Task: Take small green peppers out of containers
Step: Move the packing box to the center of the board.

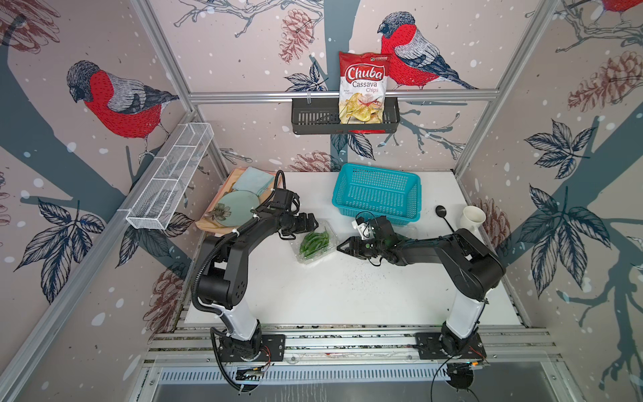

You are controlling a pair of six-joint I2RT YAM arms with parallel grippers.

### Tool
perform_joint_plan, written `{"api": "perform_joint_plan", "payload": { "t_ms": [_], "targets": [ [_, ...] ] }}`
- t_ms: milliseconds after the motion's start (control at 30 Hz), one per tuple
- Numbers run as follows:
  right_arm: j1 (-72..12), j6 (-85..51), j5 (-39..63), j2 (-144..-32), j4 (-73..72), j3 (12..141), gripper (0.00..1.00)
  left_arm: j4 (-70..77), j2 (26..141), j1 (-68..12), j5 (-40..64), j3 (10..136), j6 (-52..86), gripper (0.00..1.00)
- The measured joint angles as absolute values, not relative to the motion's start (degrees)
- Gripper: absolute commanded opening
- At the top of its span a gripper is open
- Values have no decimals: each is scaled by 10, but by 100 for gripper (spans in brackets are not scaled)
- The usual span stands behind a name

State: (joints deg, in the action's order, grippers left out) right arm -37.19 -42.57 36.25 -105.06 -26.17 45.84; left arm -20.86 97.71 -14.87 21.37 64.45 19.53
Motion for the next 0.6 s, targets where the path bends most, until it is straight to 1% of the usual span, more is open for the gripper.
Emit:
{"api": "perform_joint_plan", "payload": {
  "t_ms": [267, 600],
  "targets": [
    [-373, -448, 362, -1051, -279, 457, 54, -183, 949, -182, 208, 600, 236, 90],
    [-340, -451, 362, -1014, -291, 397, 56, -180, 927, -185, 178, 592, 255, 90]
  ]
}}
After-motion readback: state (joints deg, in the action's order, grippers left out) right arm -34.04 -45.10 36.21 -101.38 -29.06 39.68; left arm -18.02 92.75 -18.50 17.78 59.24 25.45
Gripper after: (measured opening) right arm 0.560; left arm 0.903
